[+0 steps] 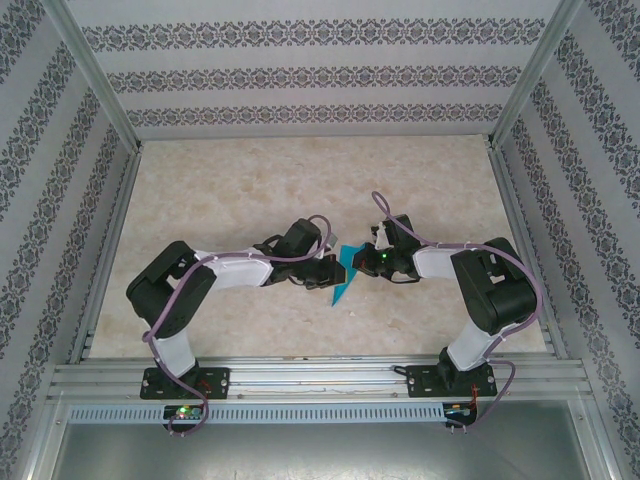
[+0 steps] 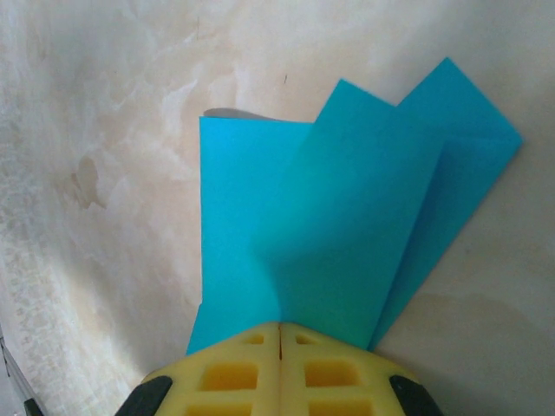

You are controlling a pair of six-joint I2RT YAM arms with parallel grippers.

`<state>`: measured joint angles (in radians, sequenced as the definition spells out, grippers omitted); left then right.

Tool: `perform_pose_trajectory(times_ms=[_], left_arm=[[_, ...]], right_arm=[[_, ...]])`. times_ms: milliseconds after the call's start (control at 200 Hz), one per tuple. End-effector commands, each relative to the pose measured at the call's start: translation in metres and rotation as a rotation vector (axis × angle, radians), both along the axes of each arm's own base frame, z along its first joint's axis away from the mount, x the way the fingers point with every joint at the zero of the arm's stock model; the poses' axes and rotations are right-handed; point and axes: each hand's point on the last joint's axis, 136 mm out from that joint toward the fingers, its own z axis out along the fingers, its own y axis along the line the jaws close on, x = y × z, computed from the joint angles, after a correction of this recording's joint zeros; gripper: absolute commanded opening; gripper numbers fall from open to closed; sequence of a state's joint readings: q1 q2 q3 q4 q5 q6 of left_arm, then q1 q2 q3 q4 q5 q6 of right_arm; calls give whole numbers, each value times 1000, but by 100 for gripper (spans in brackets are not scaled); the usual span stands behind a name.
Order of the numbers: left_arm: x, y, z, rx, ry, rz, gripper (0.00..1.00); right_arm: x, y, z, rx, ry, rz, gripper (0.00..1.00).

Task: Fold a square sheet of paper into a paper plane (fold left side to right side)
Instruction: Fold the wing for the fifth time at the center of the table.

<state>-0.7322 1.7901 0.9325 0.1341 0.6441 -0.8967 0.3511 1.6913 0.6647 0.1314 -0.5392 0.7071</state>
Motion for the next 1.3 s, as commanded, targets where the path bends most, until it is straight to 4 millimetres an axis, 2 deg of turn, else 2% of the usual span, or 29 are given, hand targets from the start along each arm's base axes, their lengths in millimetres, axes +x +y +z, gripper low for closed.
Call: perform_pose_trajectory(times_ms=[0,170,485,1294], left_arm=[[-2,-8,0,-9,6,-28,11],[-6,-5,-16,12,34,-26,11],[-10,1,-34,42,59,-19,11],[-13,16,-50,129,50,1,11]], right_arm=[[-45,-22,-50,-147,187,6,0],[-45,-22,-51,-151,190,6,0],[-45,-22,-51,-160,197,13,0],[-46,-21,-52,-192,202,31,0]])
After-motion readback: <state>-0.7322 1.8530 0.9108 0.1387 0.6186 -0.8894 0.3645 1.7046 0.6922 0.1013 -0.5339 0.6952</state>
